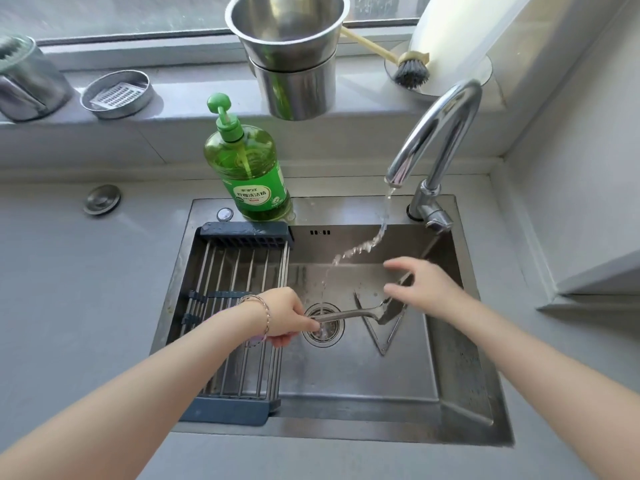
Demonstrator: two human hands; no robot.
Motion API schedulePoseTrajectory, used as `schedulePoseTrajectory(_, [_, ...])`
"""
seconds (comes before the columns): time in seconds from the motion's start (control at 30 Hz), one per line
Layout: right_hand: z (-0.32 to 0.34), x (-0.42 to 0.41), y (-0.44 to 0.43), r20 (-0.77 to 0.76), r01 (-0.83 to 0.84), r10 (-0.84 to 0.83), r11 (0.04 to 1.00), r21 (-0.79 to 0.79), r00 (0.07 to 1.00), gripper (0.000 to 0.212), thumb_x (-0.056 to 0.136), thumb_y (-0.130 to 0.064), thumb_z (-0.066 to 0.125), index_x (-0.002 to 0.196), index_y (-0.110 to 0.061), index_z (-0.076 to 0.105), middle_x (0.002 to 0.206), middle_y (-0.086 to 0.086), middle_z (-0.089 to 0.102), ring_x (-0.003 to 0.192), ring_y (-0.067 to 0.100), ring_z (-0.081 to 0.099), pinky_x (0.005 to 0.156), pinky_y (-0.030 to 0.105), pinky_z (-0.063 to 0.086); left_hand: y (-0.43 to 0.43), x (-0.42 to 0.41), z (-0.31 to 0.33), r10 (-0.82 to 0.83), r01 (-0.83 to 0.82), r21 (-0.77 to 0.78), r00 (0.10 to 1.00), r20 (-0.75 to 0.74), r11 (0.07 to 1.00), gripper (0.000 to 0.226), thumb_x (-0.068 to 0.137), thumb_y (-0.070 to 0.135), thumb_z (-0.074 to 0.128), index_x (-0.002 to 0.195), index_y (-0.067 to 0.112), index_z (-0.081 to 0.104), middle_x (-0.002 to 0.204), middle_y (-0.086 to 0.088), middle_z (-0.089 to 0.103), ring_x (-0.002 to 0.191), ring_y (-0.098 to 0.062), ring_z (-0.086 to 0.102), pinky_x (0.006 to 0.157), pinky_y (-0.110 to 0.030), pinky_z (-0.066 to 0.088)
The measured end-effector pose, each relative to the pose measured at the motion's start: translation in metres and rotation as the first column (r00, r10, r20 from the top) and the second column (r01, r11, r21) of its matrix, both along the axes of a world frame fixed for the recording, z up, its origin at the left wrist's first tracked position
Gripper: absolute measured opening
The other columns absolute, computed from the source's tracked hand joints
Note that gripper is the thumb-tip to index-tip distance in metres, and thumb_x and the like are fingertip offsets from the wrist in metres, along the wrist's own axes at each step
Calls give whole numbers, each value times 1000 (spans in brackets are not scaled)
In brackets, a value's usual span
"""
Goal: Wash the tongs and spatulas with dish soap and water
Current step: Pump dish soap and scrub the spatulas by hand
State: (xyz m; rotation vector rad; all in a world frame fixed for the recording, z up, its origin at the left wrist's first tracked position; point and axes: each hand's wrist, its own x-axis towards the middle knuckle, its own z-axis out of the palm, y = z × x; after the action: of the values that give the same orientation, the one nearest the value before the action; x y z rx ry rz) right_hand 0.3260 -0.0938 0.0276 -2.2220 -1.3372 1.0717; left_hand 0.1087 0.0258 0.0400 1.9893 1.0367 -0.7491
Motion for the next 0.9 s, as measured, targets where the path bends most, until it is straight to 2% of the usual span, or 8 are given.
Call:
schedulePoseTrajectory(0.1, [-10, -25, -10, 353, -393, 376, 919, -23, 857, 35, 79, -42, 67, 110, -27, 65, 124, -8, 56, 133, 16, 35, 115, 42, 11, 4, -13, 2, 111, -100, -152, 992, 64, 983, 40, 84, 37, 63, 53, 12, 57, 48, -2, 58, 41, -12, 51, 64, -27, 52])
schedulePoseTrajectory(0.17, [-16, -37, -11, 494, -512, 398, 852, 113, 773, 19, 67, -38, 77, 77, -23, 71, 92, -5, 65, 111, 24, 58, 106, 51, 23, 5, -22, 4, 116, -103, -172, 991, 68, 980, 39, 85, 36, 62, 57, 10, 59, 51, -2, 60, 42, -10, 52, 65, -26, 53])
schedulePoseTrajectory(0.27, [-12, -51, -2, 589, -585, 391, 791, 178, 708, 16, 60, -36, 73, 56, -24, 64, 69, -9, 61, 81, 21, 67, 89, 55, 42, 6, -34, 11, 77, -68, -163, 996, 48, 984, 34, 88, 36, 58, 68, 9, 63, 61, -3, 66, 48, -8, 58, 66, -23, 55])
schedulePoseTrajectory(0.4, [10, -72, 24, 586, -632, 465, 768, 106, 664, 31, 64, -44, 43, 56, -22, 63, 70, -7, 60, 82, 21, 66, 87, 57, 48, 5, -40, 25, -143, 144, 121, 990, -14, 982, 29, 89, 45, 51, 92, 17, 62, 74, 5, 62, 61, -9, 56, 64, -27, 51])
schedulePoseTrajectory(0.53, [50, -81, 67, 444, -603, 514, 794, 79, 734, 26, 85, -39, 57, 97, -18, 69, 107, -4, 59, 116, 14, 42, 111, 36, 18, 16, -45, 33, -79, 32, 367, 990, 114, 930, 30, 89, 51, 47, 86, 23, 58, 65, 11, 50, 55, -6, 45, 62, -26, 47])
schedulePoseTrajectory(0.67, [99, -82, 124, -64, -161, 186, 947, 279, 980, 24, 89, -32, 58, 99, -13, 69, 91, -7, 62, 88, 8, 55, 85, 26, 44, 36, -56, 34, 133, -198, 306, 966, 221, 931, 28, 87, 52, 50, 70, 30, 52, 60, 9, 50, 52, -9, 46, 50, -21, 38])
schedulePoseTrajectory(0.77, [124, -82, 182, -421, 214, -132, 965, 153, 898, 32, 91, -36, 55, 93, -5, 63, 84, 8, 63, 70, 14, 59, 71, 27, 54, 50, -60, 30, 276, -358, 265, 913, 300, 895, 36, 86, 56, 49, 75, 23, 59, 56, 8, 47, 46, -9, 42, 47, -20, 34])
schedulePoseTrajectory(0.9, [142, -94, 237, -587, 255, -286, 957, -137, 757, 52, 92, -45, 50, 108, 5, 54, 85, 12, 59, 69, 15, 59, 50, 17, 53, 68, -58, 24, 400, -491, 188, 836, 375, 851, 41, 85, 57, 49, 70, 20, 58, 52, 8, 43, 43, -9, 37, 47, -21, 34])
